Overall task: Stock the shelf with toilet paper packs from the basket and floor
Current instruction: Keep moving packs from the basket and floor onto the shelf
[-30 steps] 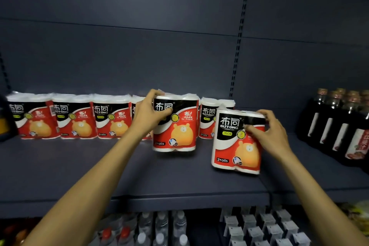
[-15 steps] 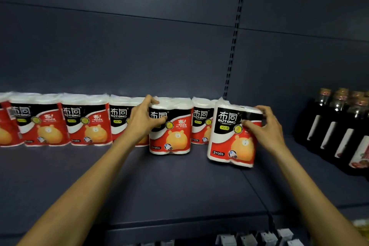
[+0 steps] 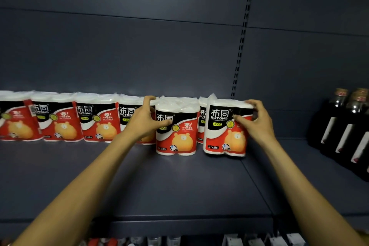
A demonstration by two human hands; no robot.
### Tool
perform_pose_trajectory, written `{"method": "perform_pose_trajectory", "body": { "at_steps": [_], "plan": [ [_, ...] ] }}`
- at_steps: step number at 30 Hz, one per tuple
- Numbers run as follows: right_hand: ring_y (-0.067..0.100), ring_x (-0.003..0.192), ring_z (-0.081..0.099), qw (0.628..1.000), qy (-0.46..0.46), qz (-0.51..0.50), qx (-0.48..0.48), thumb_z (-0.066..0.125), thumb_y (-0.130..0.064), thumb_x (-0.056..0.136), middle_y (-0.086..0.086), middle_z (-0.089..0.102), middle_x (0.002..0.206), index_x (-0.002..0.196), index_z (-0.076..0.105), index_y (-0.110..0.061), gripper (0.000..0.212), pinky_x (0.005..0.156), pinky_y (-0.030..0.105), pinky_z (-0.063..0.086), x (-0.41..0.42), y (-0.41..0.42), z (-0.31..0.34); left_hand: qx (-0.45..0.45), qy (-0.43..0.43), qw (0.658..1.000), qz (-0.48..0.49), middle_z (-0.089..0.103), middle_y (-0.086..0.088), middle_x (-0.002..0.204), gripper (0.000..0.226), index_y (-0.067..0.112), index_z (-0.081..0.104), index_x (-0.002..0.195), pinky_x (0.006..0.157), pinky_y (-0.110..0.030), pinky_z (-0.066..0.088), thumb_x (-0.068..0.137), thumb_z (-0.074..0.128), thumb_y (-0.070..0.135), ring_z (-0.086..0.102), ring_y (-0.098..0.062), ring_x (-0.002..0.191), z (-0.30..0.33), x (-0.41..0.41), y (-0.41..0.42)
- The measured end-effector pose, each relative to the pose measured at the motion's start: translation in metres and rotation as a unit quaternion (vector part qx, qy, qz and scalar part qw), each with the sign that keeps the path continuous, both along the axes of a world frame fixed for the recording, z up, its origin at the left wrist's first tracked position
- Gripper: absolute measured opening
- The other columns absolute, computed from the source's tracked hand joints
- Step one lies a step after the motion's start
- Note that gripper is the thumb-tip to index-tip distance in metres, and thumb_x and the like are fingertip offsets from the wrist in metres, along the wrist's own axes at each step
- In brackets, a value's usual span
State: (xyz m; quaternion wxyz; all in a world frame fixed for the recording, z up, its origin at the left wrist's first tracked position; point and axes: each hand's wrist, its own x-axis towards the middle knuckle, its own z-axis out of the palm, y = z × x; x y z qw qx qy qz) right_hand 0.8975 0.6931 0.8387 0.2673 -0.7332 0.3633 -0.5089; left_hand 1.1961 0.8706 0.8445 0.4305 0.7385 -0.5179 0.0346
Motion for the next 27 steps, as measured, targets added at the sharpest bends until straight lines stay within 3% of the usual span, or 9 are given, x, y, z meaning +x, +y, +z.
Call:
{"method": "perform_pose_trajectory", "body": {
  "at_steps": [3, 7, 10, 15, 20, 24, 27],
  "plan": [
    [0.017, 0.108, 0.059, 1.000, -0.001, 0.016, -0.006, 0.083, -0.036, 0.065, -0.002, 0.058, 0.121, 0.108, 0.052, -0.042, 0.053, 0.089, 0.047, 0.054, 0.009, -0.004, -0.002, 0.044, -0.010, 0.998, 0.040, 0.059, 0.001, 0.105, 0.084, 0.025, 0.035, 0.132, 0.080, -0.041, 0.056, 0.067, 0.079, 0.055, 0.060, -0.020, 0.094, -0.002, 0.008, 0.010],
    [0.018, 0.113, 0.058, 0.999, -0.007, 0.031, 0.003, 0.084, -0.030, 0.067, -0.002, 0.055, 0.125, 0.107, 0.051, -0.043, 0.054, 0.091, 0.048, 0.054, 0.018, -0.005, -0.008, 0.122, -0.022, 0.991, 0.045, 0.068, 0.001, 0.098, 0.052, 0.020, 0.056, 0.114, 0.075, -0.032, 0.052, 0.075, 0.074, 0.048, 0.064, -0.016, 0.084, -0.007, 0.018, 0.022],
    [0.018, 0.113, 0.058, 0.999, -0.019, 0.039, 0.003, 0.085, -0.028, 0.068, 0.000, 0.055, 0.127, 0.110, 0.051, -0.040, 0.056, 0.092, 0.047, 0.054, 0.019, -0.005, -0.016, 0.138, -0.019, 0.989, 0.038, 0.069, 0.002, 0.091, 0.039, 0.021, 0.062, 0.107, 0.069, -0.028, 0.052, 0.078, 0.072, 0.044, 0.065, -0.012, 0.077, -0.012, 0.020, 0.028],
    [0.018, 0.115, 0.056, 0.999, 0.003, 0.034, -0.002, 0.084, -0.029, 0.070, 0.001, 0.052, 0.128, 0.117, 0.047, -0.037, 0.061, 0.094, 0.046, 0.053, 0.020, -0.004, -0.026, 0.139, -0.019, 0.989, 0.039, 0.070, -0.001, 0.093, 0.033, 0.020, 0.062, 0.106, 0.071, -0.034, 0.056, 0.080, 0.070, 0.039, 0.065, -0.015, 0.080, -0.018, 0.019, 0.033],
    [0.022, 0.115, 0.054, 0.999, 0.039, 0.027, -0.009, 0.082, -0.028, 0.073, 0.004, 0.049, 0.126, 0.124, 0.046, -0.029, 0.063, 0.092, 0.039, 0.050, 0.019, -0.003, -0.022, 0.133, -0.020, 0.990, 0.044, 0.066, 0.003, 0.087, 0.031, 0.018, 0.062, 0.106, 0.057, -0.022, 0.046, 0.082, 0.070, 0.036, 0.063, -0.012, 0.077, -0.019, 0.015, 0.040],
    [0.024, 0.117, 0.051, 0.997, 0.067, 0.022, 0.007, 0.083, -0.032, 0.072, 0.008, 0.045, 0.131, 0.132, 0.042, -0.028, 0.072, 0.093, 0.038, 0.048, 0.015, 0.002, -0.016, 0.138, -0.016, 0.989, 0.048, 0.069, -0.002, 0.096, 0.033, 0.018, 0.060, 0.109, 0.068, -0.027, 0.050, 0.083, 0.070, 0.037, 0.065, -0.016, 0.083, -0.020, 0.014, 0.048],
    [0.018, 0.107, 0.054, 0.999, 0.028, -0.035, -0.026, 0.078, -0.037, 0.077, 0.006, 0.046, 0.132, 0.134, 0.039, -0.025, 0.071, 0.086, 0.037, 0.049, 0.010, 0.017, -0.009, 0.139, -0.011, 0.989, 0.054, 0.070, -0.003, 0.102, 0.036, 0.020, 0.060, 0.111, 0.074, -0.029, 0.051, 0.081, 0.070, 0.039, 0.065, -0.017, 0.087, -0.019, 0.014, 0.056]
  ]
}}
